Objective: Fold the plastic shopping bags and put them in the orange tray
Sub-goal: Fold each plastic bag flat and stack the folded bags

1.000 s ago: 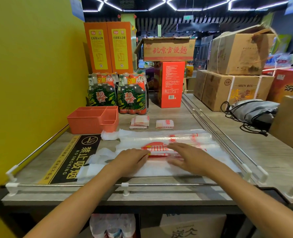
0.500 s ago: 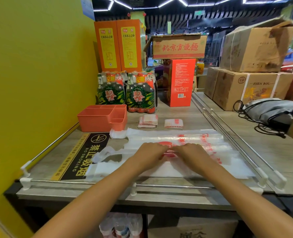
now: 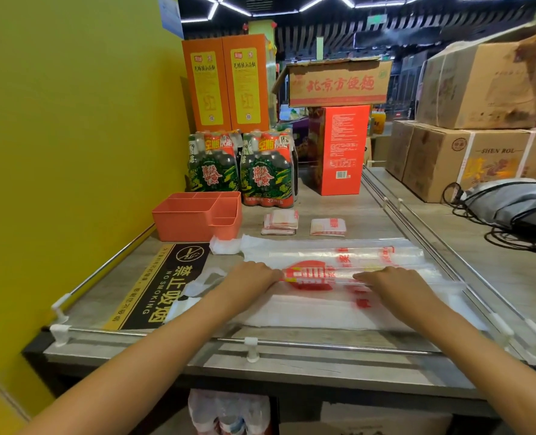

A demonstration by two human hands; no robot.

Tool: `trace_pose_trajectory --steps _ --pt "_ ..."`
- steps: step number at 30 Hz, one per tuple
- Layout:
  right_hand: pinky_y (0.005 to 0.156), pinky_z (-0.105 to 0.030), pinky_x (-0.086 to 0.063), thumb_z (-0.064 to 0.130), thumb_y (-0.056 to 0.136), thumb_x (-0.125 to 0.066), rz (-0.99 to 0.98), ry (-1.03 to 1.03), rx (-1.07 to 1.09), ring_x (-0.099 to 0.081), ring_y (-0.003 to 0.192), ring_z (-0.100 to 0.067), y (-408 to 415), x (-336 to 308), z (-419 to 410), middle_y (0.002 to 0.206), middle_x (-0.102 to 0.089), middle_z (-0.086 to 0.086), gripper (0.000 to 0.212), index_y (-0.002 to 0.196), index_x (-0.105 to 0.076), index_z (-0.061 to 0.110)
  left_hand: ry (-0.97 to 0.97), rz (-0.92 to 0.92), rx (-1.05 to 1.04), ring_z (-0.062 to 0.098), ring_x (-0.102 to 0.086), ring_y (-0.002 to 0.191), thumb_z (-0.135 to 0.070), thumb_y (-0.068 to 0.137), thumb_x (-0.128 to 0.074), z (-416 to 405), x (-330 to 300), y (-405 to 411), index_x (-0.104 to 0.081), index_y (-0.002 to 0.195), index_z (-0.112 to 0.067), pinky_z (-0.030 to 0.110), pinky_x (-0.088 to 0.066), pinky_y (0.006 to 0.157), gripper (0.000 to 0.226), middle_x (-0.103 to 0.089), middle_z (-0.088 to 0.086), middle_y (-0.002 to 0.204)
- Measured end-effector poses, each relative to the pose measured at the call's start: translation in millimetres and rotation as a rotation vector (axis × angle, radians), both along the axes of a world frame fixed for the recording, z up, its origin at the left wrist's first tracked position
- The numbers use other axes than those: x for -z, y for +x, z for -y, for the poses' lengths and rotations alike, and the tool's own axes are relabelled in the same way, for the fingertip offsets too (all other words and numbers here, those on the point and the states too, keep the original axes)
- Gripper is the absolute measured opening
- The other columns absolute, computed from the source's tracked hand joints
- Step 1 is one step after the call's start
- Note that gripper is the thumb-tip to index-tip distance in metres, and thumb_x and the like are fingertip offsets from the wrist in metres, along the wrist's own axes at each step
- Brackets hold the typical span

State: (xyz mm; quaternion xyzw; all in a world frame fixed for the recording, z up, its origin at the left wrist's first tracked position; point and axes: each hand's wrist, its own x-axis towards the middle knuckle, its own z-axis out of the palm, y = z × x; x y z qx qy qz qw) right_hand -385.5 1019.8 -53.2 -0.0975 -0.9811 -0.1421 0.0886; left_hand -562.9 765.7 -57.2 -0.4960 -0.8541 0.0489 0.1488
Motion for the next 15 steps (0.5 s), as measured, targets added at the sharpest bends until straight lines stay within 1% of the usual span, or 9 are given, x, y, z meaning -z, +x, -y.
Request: trace_pose_trajectory --steps 2,3,5,6,8,10,11,13,15 --pt "0.086 -0.032 -0.053 0.018 0.101 -0.050 -0.012 0.023 0.015 -0.066 0.110 -0.018 5.9 2.2 -10.0 0.126 -0.068 0.008 0.049 0.142 -0.050 0.044 -0.001 -0.004 -0.029 0.027 -0.066 0.099 -0.018 0.102 -0.045 22.6 2.5 -14.7 -0.063 0.119 -0.023 0.035 -0.047 0.073 0.025 -0.071 0.003 0.104" --pt "0.083 -0.031 -0.052 0.020 0.100 -0.050 -0.018 0.037 0.017 -0.067 0.108 -0.017 8.5 3.4 -14.9 0.124 -0.068 0.009 0.048 0.141 -0.049 0.047 0.000 -0.017 -0.038 0.026 -0.067 0.099 -0.018 0.101 -0.046 35.1 3.6 -21.2 -0.064 0.117 -0.023 0.034 -0.046 0.072 0.024 -0.071 0.002 0.103" --pt "0.080 -0.031 -0.051 0.023 0.101 -0.049 -0.021 0.041 0.009 -0.067 0.106 -0.017 13.0 3.1 -20.1 0.123 -0.068 0.010 0.047 0.140 -0.050 0.049 0.010 -0.035 -0.066 0.023 -0.067 0.092 -0.016 0.097 -0.050 57.5 2.8 -29.4 -0.065 0.110 -0.025 0.033 -0.044 0.066 0.021 -0.070 -0.001 0.098" --pt "0.079 -0.031 -0.051 0.026 0.102 -0.049 -0.022 0.035 -0.002 -0.067 0.105 -0.016 14.5 3.9 -21.7 0.123 -0.068 0.010 0.044 0.139 -0.050 0.050 0.025 -0.038 -0.074 0.021 -0.066 0.090 -0.017 0.096 -0.053 67.3 1.9 -32.9 -0.066 0.108 -0.027 0.033 -0.048 0.067 0.021 -0.070 -0.003 0.097" --pt "0.079 -0.029 -0.053 0.033 0.102 -0.052 -0.041 0.035 -0.028 -0.068 0.103 -0.014 16.0 6.1 -23.0 0.123 -0.068 0.012 0.039 0.137 -0.052 0.051 0.041 -0.045 -0.083 0.015 -0.067 0.087 -0.020 0.095 -0.057 83.3 -0.2 -39.6 -0.068 0.110 -0.032 0.034 -0.054 0.073 0.022 -0.072 -0.007 0.097" --pt "0.079 -0.028 -0.055 0.038 0.101 -0.054 -0.060 0.009 -0.056 -0.069 0.102 -0.012 16.5 7.3 -23.9 0.123 -0.069 0.013 0.036 0.134 -0.054 0.051 0.068 -0.036 -0.091 0.013 -0.068 0.088 -0.017 0.094 -0.061 96.2 -1.9 -45.6 -0.070 0.113 -0.035 0.035 -0.056 0.076 0.028 -0.074 -0.009 0.098" --pt "0.079 -0.027 -0.054 0.042 0.101 -0.053 -0.058 -0.010 -0.066 -0.069 0.103 -0.011 17.0 8.5 -24.4 0.124 -0.068 0.014 0.034 0.134 -0.055 0.052 0.083 -0.031 -0.095 0.013 -0.069 0.089 -0.015 0.092 -0.063 102.8 -1.6 -49.6 -0.070 0.113 -0.036 0.036 -0.057 0.075 0.031 -0.074 -0.009 0.098" --pt "0.082 -0.026 -0.053 0.048 0.102 -0.049 -0.038 -0.024 -0.076 -0.067 0.107 -0.009 18.5 8.1 -23.8 0.130 -0.066 0.016 0.033 0.135 -0.053 0.053 0.112 -0.022 -0.107 0.014 -0.070 0.089 -0.011 0.088 -0.064 114.4 -0.3 -55.6 -0.072 0.107 -0.032 0.037 -0.057 0.073 0.029 -0.075 -0.009 0.095" --pt "0.094 -0.026 -0.051 0.047 0.103 -0.049 0.008 -0.070 -0.055 -0.062 0.118 -0.009 18.9 4.8 -21.5 0.141 -0.058 0.015 0.038 0.141 -0.048 0.050 0.185 -0.008 -0.085 0.014 -0.071 0.091 -0.006 0.084 -0.066 123.1 2.1 -59.7 -0.075 0.104 -0.027 0.037 -0.058 0.075 0.030 -0.076 -0.008 0.099"
